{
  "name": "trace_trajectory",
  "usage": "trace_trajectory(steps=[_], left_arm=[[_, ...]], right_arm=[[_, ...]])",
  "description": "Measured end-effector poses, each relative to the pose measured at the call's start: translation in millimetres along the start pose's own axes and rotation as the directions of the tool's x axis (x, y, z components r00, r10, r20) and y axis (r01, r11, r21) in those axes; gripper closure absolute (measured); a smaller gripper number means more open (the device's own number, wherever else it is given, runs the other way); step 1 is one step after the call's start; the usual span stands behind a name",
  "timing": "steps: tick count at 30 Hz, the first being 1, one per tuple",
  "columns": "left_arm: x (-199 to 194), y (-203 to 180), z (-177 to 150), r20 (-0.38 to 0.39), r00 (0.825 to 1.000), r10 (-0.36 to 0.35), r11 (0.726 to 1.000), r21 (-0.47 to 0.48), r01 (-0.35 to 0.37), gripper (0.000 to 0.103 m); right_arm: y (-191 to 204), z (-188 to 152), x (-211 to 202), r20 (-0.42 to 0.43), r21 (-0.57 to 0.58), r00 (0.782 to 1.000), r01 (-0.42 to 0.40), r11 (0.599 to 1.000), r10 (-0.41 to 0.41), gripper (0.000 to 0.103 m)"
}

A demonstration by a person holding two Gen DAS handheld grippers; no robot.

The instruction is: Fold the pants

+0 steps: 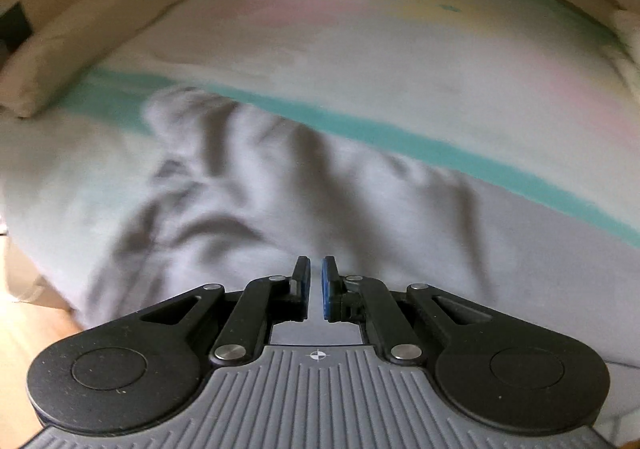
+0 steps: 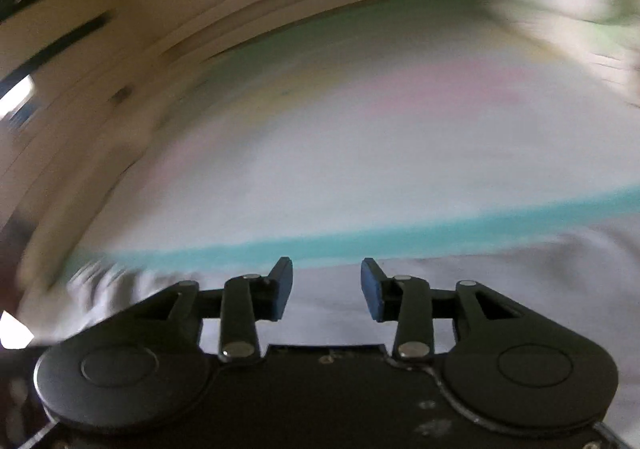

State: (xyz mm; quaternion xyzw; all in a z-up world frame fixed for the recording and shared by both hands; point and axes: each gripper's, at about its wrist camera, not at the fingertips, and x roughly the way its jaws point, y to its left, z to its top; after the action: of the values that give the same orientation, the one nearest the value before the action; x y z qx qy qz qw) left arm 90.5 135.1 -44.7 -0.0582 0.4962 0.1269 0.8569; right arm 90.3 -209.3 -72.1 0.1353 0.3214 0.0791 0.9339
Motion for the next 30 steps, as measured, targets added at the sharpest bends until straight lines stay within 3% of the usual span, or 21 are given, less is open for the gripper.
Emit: trace_trajectory(steps=[4, 7, 10, 12, 16, 19, 24, 26, 27, 28, 29, 30], left_arm=[[17.5, 41.2, 15.0, -0.037, 0.996, 0.080, 0.997, -0.009, -0.080, 0.097], [33.5, 69.1, 20.4, -0.078, 0.987, 0.138, 0.990, 0.005, -0.138, 0.097], [51.6, 88.9, 21.5, -0.118, 0.981, 0.154, 0.988, 0.007, -0.154, 0.097], [61.0, 99.0, 22.4, -0.147, 0.980, 0.130, 0.991, -0.021, -0.135, 0.097], [65.8, 103.5, 29.9, -0.129, 0.985, 0.114, 0.993, 0.005, -0.115, 0.097], [66.3, 113.6, 33.2, -0.139, 0.987, 0.078, 0.995, -0.057, -0.086, 0.097], [74.2, 134.1, 38.1, -0.148, 0.989, 0.013, 0.991, -0.126, -0.032, 0.097], [76.3, 140.3, 39.4, -0.150, 0.989, 0.000, 0.990, -0.138, -0.021, 0.097], [76.1, 144.0, 39.4, -0.150, 0.989, -0.003, 0.990, -0.142, -0.018, 0.097], [76.2, 145.7, 39.6, -0.151, 0.989, -0.007, 0.989, -0.145, -0.015, 0.097], [75.3, 146.4, 39.6, -0.151, 0.989, -0.010, 0.989, -0.147, -0.012, 0.097], [75.1, 144.2, 39.4, -0.151, 0.988, -0.015, 0.988, -0.152, -0.009, 0.097]], right_arm=[[65.3, -2.6, 34.7, -0.091, -0.154, 0.987, -0.148, 0.977, 0.135, 0.053], [106.9, -7.9, 63.2, -0.151, -0.260, 0.970, -0.227, 0.938, 0.193, 0.048], [155.7, -33.9, 77.9, -0.201, -0.352, 0.954, -0.281, 0.893, 0.221, 0.045], [181.8, -44.8, 89.3, -0.216, -0.411, 0.950, -0.297, 0.862, 0.225, 0.041], [236.6, -65.4, 107.8, -0.217, -0.529, 0.947, -0.317, 0.787, 0.236, 0.026], [262.2, -76.5, 122.8, -0.209, -0.596, 0.950, -0.312, 0.740, 0.232, 0.025], [284.9, -93.2, 146.7, -0.142, -0.721, 0.979, -0.205, 0.662, 0.149, 0.026], [288.0, -97.1, 159.4, -0.110, -0.757, 0.987, -0.162, 0.634, 0.121, 0.031], [287.7, -97.0, 161.9, -0.099, -0.765, 0.987, -0.155, 0.625, 0.123, 0.050], [286.2, -94.4, 163.5, -0.103, -0.762, 0.986, -0.162, 0.627, 0.129, 0.085], [283.6, -88.6, 163.4, -0.120, -0.746, 0.984, -0.179, 0.641, 0.135, 0.096], [279.9, -79.1, 160.9, -0.120, -0.717, 0.983, -0.184, 0.672, 0.141, 0.098]])
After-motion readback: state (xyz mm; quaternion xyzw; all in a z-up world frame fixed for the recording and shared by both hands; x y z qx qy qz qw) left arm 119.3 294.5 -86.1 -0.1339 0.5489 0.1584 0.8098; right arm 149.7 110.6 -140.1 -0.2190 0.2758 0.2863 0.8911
